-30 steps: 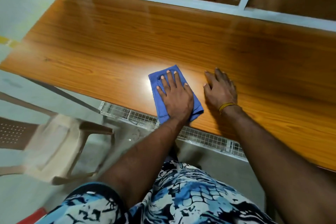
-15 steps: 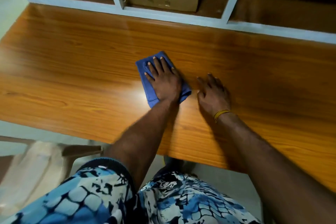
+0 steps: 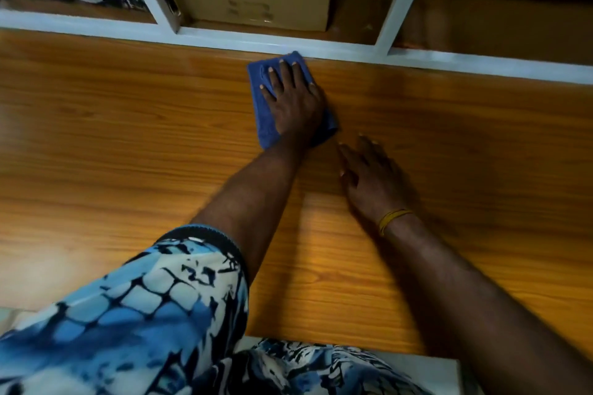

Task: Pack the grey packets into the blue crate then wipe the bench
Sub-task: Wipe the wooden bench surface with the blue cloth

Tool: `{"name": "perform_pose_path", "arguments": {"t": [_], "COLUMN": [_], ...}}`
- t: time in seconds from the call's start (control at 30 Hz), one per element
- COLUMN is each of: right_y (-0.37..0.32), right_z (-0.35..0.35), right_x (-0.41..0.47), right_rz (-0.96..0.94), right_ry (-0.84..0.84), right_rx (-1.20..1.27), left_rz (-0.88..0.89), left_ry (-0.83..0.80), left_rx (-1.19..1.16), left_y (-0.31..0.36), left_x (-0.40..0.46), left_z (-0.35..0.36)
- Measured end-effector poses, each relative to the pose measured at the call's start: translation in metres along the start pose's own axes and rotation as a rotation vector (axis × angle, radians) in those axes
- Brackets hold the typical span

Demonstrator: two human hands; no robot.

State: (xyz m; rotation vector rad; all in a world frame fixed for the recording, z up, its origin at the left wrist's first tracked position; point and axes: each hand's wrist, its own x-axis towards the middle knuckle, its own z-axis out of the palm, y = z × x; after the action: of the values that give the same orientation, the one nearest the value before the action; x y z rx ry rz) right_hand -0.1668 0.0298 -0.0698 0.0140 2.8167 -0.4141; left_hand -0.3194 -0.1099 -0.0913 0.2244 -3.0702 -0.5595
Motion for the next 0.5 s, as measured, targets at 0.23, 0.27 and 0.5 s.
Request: {"name": "perform_pose_path", "arguments": {"t": [0.23,0.27,0.5], "right_y": [0.001,0.003,0.021], "right_z": [-0.006,-0.008,-0.011], "right_x": [-0.003,-0.003,-0.02], "right_rz": [-0.03,-0.035,-0.037], "right_ry": [-0.036,-0.046,-0.06], "right_rx": [0.032,0.049,0.033], "left_rz": [0.102,0.186,1.015], "left_ry": [-0.068,-0.094,-0.342], "left_rx": [0.027,0.045,0.195], "left_y": [0.006,0.003,-0.011], "left_x": [0.012,0.013,0.009], "left_z": [0.0,-0.001,-0.01]}}
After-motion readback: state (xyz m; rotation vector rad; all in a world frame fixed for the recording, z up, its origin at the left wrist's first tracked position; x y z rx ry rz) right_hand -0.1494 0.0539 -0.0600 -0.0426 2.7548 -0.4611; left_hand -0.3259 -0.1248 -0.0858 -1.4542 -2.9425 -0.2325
